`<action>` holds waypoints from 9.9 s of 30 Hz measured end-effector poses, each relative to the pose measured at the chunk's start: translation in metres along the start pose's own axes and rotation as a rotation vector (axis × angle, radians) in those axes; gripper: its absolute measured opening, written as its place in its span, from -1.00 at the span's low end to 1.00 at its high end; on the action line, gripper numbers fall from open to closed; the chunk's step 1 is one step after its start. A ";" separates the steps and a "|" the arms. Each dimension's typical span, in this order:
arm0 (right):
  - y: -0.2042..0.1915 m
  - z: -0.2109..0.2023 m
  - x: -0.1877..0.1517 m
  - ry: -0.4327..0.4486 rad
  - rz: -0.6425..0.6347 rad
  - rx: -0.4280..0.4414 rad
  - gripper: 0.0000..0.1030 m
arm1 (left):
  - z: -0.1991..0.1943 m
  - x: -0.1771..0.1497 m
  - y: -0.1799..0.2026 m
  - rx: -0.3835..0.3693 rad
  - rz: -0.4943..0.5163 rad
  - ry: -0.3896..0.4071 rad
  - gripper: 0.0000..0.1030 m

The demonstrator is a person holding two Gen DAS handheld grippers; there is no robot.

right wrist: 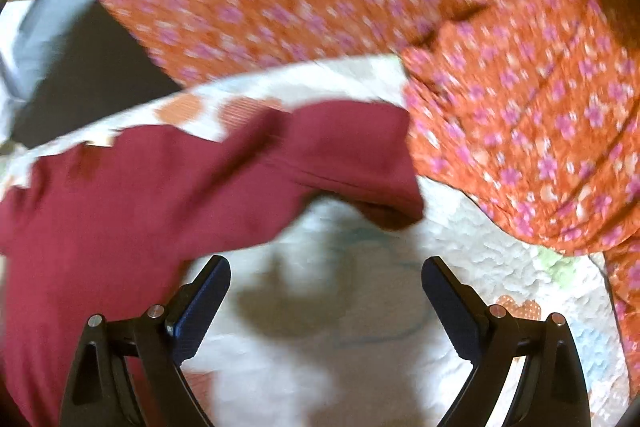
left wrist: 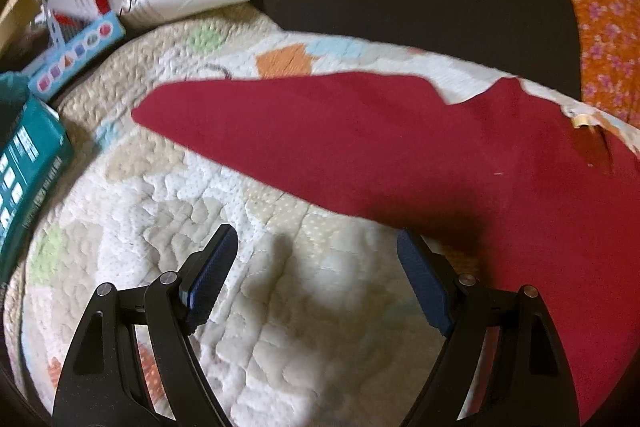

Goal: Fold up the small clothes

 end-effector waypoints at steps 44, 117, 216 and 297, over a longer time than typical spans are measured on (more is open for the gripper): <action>-0.250 -0.024 0.054 0.080 -0.207 0.341 0.86 | -0.032 -0.017 0.049 -0.105 0.035 -0.034 0.60; -0.241 0.009 0.092 0.082 -0.182 0.352 0.63 | -0.078 0.105 0.057 -0.556 -0.170 0.012 -0.88; -0.439 0.084 0.179 0.142 -0.740 0.642 -0.93 | 0.020 0.016 0.011 -0.265 -0.207 -0.082 0.14; -0.075 -0.124 0.186 0.410 -0.013 0.589 -0.75 | -0.011 0.008 0.056 -0.525 -0.136 -0.104 0.18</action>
Point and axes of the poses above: each gripper's, at about its wrist camera, not at the fingertips, and z roughly the way its jaws point, y to its right, x to its top, the point moved 4 cm from there along z, roughly the way its jaws point, and after that the axes turned 14 degrees about -z, right-handed, at the moved point
